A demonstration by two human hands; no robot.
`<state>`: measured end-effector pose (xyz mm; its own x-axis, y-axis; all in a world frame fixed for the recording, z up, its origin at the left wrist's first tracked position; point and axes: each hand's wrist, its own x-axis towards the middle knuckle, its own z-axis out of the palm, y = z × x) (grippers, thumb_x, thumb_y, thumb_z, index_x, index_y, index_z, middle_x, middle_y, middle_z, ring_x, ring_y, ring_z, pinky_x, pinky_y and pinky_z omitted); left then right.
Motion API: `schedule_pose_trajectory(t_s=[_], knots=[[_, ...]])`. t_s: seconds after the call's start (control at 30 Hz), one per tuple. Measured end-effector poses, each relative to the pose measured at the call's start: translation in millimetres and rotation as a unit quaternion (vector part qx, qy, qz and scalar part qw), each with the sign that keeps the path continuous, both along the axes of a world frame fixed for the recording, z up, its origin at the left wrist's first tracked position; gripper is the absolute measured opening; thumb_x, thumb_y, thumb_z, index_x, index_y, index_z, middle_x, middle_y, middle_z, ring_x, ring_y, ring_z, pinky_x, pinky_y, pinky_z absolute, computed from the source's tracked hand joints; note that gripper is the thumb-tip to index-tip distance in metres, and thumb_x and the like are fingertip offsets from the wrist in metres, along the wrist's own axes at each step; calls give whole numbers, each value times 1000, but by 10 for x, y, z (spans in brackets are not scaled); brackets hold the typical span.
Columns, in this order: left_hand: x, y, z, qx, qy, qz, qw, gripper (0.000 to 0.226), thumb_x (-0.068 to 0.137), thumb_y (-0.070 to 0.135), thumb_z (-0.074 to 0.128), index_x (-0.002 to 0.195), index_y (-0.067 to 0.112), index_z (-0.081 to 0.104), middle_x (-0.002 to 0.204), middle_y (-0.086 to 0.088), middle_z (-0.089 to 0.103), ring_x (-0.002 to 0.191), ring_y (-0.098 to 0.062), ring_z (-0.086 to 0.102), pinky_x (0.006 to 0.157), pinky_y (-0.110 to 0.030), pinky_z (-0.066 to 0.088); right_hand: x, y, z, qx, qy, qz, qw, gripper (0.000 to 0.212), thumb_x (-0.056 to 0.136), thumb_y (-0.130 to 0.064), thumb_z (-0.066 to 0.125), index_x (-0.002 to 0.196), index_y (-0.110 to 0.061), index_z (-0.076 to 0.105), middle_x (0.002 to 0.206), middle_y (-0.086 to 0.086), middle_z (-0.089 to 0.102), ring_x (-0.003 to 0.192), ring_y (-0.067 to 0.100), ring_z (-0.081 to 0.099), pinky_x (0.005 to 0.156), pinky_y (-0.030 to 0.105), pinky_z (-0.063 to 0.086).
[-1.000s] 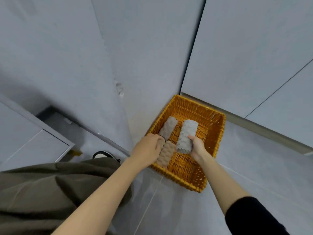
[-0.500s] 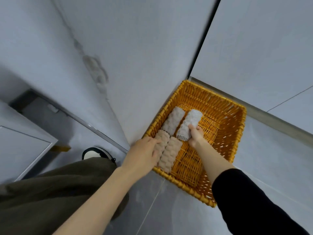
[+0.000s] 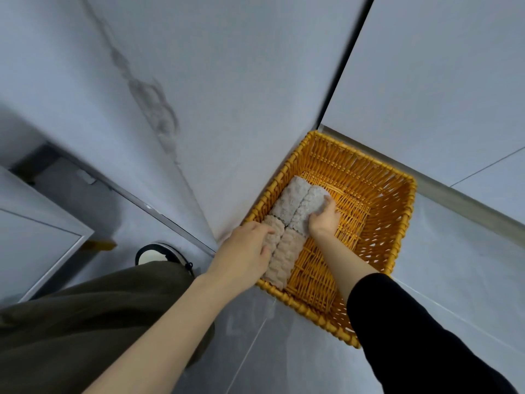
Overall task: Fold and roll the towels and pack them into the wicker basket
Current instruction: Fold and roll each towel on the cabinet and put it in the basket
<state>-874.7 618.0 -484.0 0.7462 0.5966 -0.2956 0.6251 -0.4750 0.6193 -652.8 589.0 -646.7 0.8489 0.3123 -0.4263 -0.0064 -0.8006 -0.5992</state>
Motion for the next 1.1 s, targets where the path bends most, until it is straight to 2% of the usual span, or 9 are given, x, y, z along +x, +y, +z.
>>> schedule_pose_trajectory(t_s=[0.1,0.2,0.27,0.33,0.4,0.5,0.7,0.83,1.1], knots=[[13,-13,89,-3,1,-8,1000,37,98,20,44,135,24,48,138,5,45,123,-12,45,102,-29,40,65,-9,128,-68,-3,126,990,60,94,-4,48,149,-19,29,151,15,17,122,38,48,102,44,45],[24,-25,209,-4,-5,-5,1000,37,99,22,43,135,25,47,139,3,47,123,-14,47,102,-30,41,112,-34,295,-88,-6,170,982,51,96,-14,48,146,-18,38,152,14,25,131,35,40,101,41,43],[10,-41,324,-6,-8,1,1000,38,99,23,42,137,25,46,139,3,48,122,-14,48,99,-26,40,99,-76,487,-51,-15,165,985,45,95,-15,49,139,-18,47,144,15,39,109,27,55,85,38,51],[-15,-53,440,-9,-19,9,1000,39,98,23,42,137,25,46,138,3,50,122,-13,49,98,-25,39,40,-134,743,4,-12,179,984,41,94,-10,48,135,-14,51,130,8,51,85,17,55,68,29,49],[-49,-78,564,-16,-30,20,999,39,98,22,43,137,25,47,138,5,51,123,-11,48,99,-25,39,-56,-228,1048,66,0,179,982,36,95,-10,48,130,-14,54,123,4,56,87,13,55,61,21,44],[-104,-101,736,-27,-54,42,997,39,97,21,44,136,26,48,136,7,53,121,-8,49,95,-21,39,-250,-412,1501,138,22,202,969,30,96,-12,49,125,-17,56,115,0,58,101,13,57,68,16,44],[-228,-216,1275,-18,-125,85,988,36,98,22,48,134,24,51,133,9,54,118,-6,50,91,-15,35,-741,-811,2437,234,38,287,928,25,97,-17,50,117,-30,58,109,-9,65,93,9,63,76,21,53],[-422,-249,1610,-15,-183,136,974,34,96,20,50,128,28,54,126,12,58,111,-8,55,93,-20,40,-1033,-985,3035,276,21,337,900,25,98,-17,52,118,-30,60,105,-15,68,91,7,65,82,29,53],[-1399,-239,2389,38,-269,211,939,32,95,16,51,125,29,57,119,17,58,103,-1,56,77,-4,39,-1807,-938,4161,322,-53,465,823,27,96,-15,53,115,-32,61,105,-16,67,90,14,63,83,34,52]])
